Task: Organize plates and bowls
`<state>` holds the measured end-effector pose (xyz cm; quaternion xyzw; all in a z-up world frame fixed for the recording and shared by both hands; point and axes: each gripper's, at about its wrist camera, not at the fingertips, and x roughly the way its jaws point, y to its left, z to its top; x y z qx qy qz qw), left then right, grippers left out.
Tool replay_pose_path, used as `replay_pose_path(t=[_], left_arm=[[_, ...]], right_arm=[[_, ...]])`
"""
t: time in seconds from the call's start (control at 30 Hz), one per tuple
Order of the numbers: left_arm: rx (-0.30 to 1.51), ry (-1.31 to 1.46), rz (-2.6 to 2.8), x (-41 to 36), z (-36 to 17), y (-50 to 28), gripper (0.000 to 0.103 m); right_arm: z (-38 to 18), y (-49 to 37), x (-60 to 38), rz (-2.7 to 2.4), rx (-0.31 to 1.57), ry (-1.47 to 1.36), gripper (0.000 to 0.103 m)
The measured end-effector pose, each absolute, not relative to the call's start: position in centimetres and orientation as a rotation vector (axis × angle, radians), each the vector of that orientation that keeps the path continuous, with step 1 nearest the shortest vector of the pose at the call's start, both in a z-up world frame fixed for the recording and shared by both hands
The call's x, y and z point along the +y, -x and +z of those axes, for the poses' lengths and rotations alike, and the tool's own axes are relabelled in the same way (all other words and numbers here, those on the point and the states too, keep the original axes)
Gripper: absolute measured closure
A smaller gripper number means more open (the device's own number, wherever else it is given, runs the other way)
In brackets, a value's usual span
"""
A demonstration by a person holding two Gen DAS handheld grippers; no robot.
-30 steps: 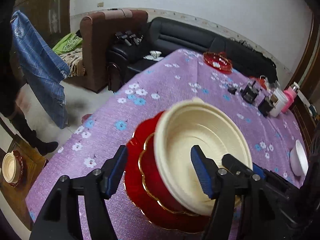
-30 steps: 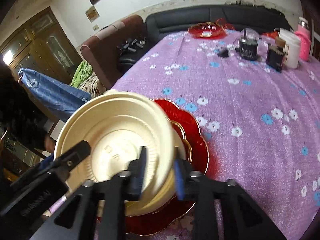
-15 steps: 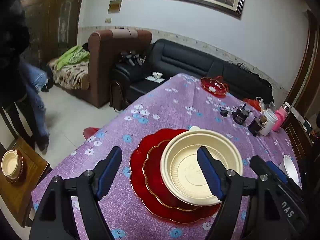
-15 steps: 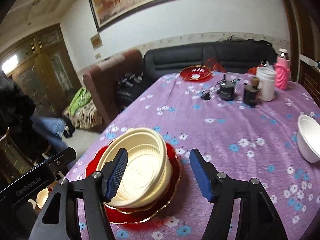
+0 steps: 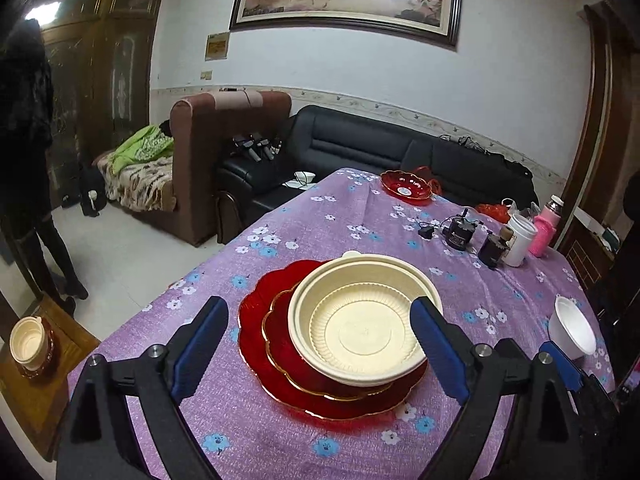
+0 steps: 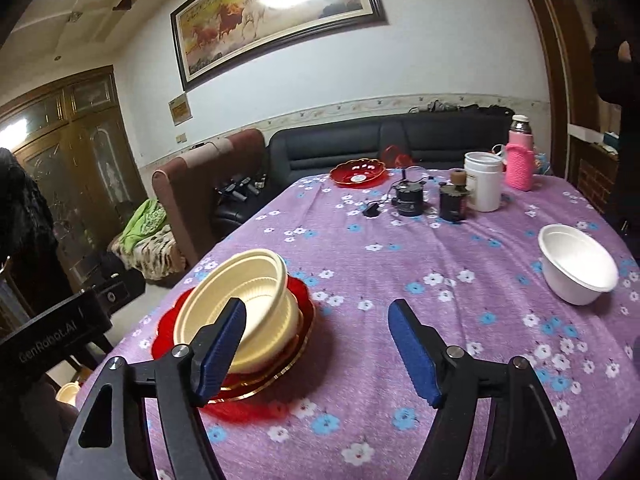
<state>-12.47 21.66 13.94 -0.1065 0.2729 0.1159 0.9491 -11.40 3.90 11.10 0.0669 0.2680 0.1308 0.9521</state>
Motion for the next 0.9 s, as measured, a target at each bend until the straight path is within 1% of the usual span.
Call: replay_pose_path(t=[0.33,0.47,0.63,0.9], left_arm=[[0.497,0.113,0.309,20.3,14.2,13.9,0.011],[0.484,0.087,0.315,19.6,14.2,14.1,0.006],[0.502,0.058,0.311,18.8,13.7,13.8,0.006],[0.51,0.041,0.31,18.4,13.3,13.7,0.006]], right_arm=[[10.3,12.6,3.9,0.233,0.556,-0.118,0.023],[10.4,13.1,4.2,0.238,0.553,-0.11,0.023],[10.6,13.8,4.5,0.228,0.527,-0.089,0.019],[10.3,13.8,4.6,0.231,0.54,-0.091,0.019]])
